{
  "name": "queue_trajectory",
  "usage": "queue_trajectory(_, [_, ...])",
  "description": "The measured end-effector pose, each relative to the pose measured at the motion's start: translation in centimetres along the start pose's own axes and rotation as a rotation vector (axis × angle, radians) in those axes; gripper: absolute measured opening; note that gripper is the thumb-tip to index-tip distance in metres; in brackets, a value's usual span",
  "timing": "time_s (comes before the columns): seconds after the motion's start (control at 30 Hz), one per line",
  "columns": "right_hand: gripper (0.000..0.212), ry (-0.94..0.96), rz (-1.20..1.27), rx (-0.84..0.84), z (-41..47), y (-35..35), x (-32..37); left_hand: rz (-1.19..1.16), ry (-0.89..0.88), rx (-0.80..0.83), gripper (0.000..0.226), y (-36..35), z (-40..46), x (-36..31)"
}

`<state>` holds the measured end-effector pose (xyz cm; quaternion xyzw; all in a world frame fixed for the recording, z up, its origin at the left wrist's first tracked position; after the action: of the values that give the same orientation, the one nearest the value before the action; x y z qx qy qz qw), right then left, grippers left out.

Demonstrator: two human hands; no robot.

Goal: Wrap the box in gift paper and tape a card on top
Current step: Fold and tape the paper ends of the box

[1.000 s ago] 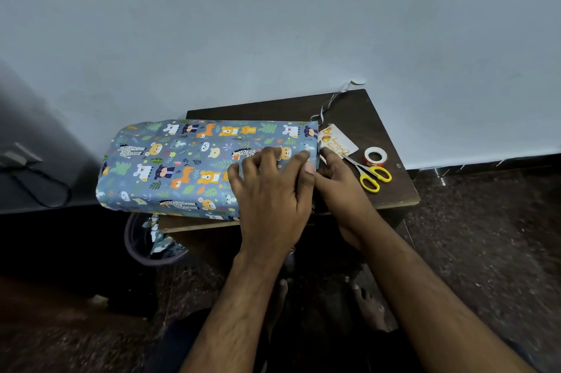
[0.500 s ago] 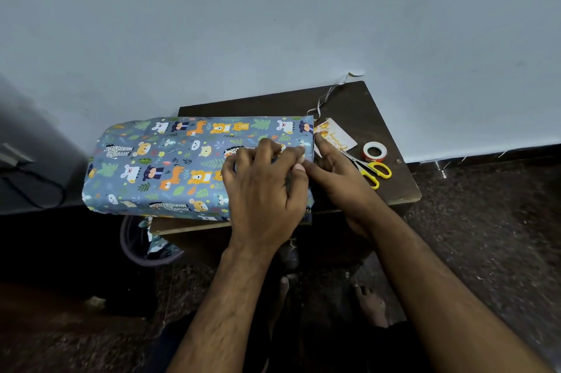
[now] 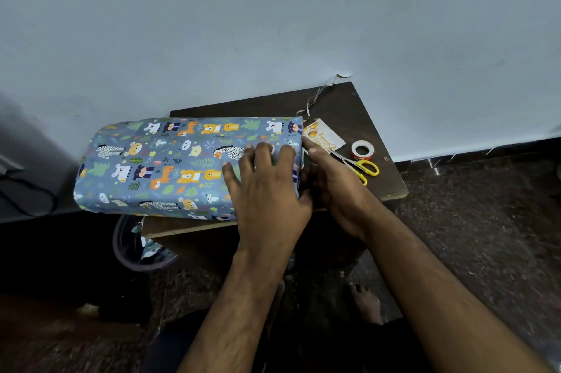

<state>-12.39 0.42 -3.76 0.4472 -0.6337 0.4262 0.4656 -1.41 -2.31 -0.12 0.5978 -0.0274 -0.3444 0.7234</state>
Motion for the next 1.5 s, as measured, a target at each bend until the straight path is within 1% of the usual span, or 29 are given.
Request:
queue_trajectory(0.1, [0.043, 0.008, -0.061, -0.008, 0.1, 0.2, -0.2, 0.062, -0.003, 0.036, 0.061, -0.4, -0.2, -0.2])
queue_trajectory(0.17, [0.049, 0.009, -0.064, -0.061, 0.3, 0.4, -0.2, 0.061, -0.016, 0.034, 0.059, -0.2, 0.0, 0.1])
queue_trajectory(0.2, [0.049, 0.011, -0.064, -0.099, 0.5, 0.6, -0.1, 0.05, -0.023, 0.032, 0.058, -0.1, 0.1, 0.4])
queue_trajectory(0.27, [0.042, 0.01, -0.057, -0.159, 0.8, 0.9, -0.1, 0.018, -0.04, 0.027, 0.056, 0.3, 0.5, 1.3])
queue_trajectory(0.37, [0.036, -0.001, -0.035, -0.177, 1.0, 0.9, -0.1, -0.041, -0.06, 0.032, 0.056, 0.7, 0.8, 2.2])
queue_trajectory(0.43, [0.036, -0.006, -0.007, -0.195, 1.2, 0.9, -0.3, -0.06, -0.057, 0.034, 0.055, 0.8, 0.8, 2.2])
queue_trajectory(0.53, [0.041, 0.001, 0.021, -0.209, 1.1, 0.3, -0.3, -0.099, -0.034, -0.003, 0.05, 0.7, 0.9, 2.1])
queue_trajectory(0.6, [0.042, 0.017, -0.069, -0.235, 1.1, -0.6, -0.6, -0.14, -0.021, -0.044, 0.043, 0.6, 0.9, 2.1])
queue_trajectory(0.67, [0.039, 0.02, -0.202, -0.285, 1.0, -1.5, -1.2, -0.186, -0.017, -0.076, 0.036, 0.6, 1.1, 2.2])
queue_trajectory(0.73, [0.047, 0.027, -0.279, -0.331, 1.0, -2.4, -1.9, -0.205, -0.023, -0.086, 0.033, 0.6, 1.2, 2.4])
queue_trajectory(0.8, [0.06, 0.027, -0.227, -0.347, 0.9, -3.3, -2.5, -0.21, -0.038, -0.084, 0.031, 0.5, 1.2, 2.6])
queue_trajectory(0.9, [0.071, 0.034, -0.069, -0.296, 1.3, -4.4, -3.2, -0.221, -0.052, -0.065, 0.031, 0.5, 1.3, 2.9])
queue_trajectory(0.97, [0.086, 0.063, -0.055, -0.259, 2.1, -4.8, -3.7, -0.215, -0.055, -0.045, 0.033, 0.5, 1.4, 2.8])
queue_trajectory(1.03, [0.103, 0.042, 0.0, -0.221, 2.8, -4.5, -4.4, -0.202, -0.053, -0.039, 0.032, 0.5, 1.4, 2.8])
queue_trajectory(1.07, [0.103, 0.031, 0.047, -0.207, 2.7, -4.3, -4.0, -0.197, -0.052, -0.038, 0.032, 0.6, 1.3, 2.8])
queue_trajectory(1.1, [0.093, -0.004, 0.099, -0.205, 2.3, -3.9, -3.4, -0.196, -0.053, -0.037, 0.034, 0.5, 1.4, 2.7])
queue_trajectory(1.13, [0.078, -0.047, 0.128, -0.202, 2.3, -3.5, -2.9, -0.198, -0.053, -0.036, 0.036, 0.5, 1.4, 2.7])
queue_trajectory(1.17, [0.067, -0.055, 0.139, -0.165, 2.1, -3.4, -2.5, -0.2, -0.052, -0.037, 0.037, 0.6, 1.4, 2.9])
queue_trajectory(1.2, [0.062, -0.054, 0.121, -0.129, 2.0, -3.2, -2.3, -0.206, -0.049, -0.034, 0.038, 0.6, 1.5, 2.9])
queue_trajectory(1.3, [0.049, 0.003, 0.137, -0.112, 1.8, -2.6, -2.1, -0.248, -0.035, -0.024, 0.04, 0.7, 1.5, 3.1])
queue_trajectory(1.37, [0.047, 0.039, 0.098, -0.111, 0.9, -2.4, -1.9, -0.273, -0.031, -0.025, 0.042, 0.8, 1.4, 3.2])
queue_trajectory(1.43, [0.056, 0.029, 0.049, -0.105, -0.2, -2.3, -2.1, -0.275, -0.037, -0.028, 0.042, 0.9, 1.4, 3.3])
queue_trajectory(1.5, [0.066, 0.02, 0.005, -0.059, -1.6, -2.7, -2.3, -0.274, -0.04, -0.025, 0.04, 0.8, 1.4, 3.4])
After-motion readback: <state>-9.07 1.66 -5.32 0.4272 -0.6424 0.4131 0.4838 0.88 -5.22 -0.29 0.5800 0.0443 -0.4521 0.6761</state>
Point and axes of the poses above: each hand's wrist, its own z-axis towards the middle knuckle, its own y-axis out of the back of the hand, x = y × z, the point moved 4 cm from there along z, towards the middle knuckle, and after that the axes turned 10 degrees about -z, right-handed, at the moved point
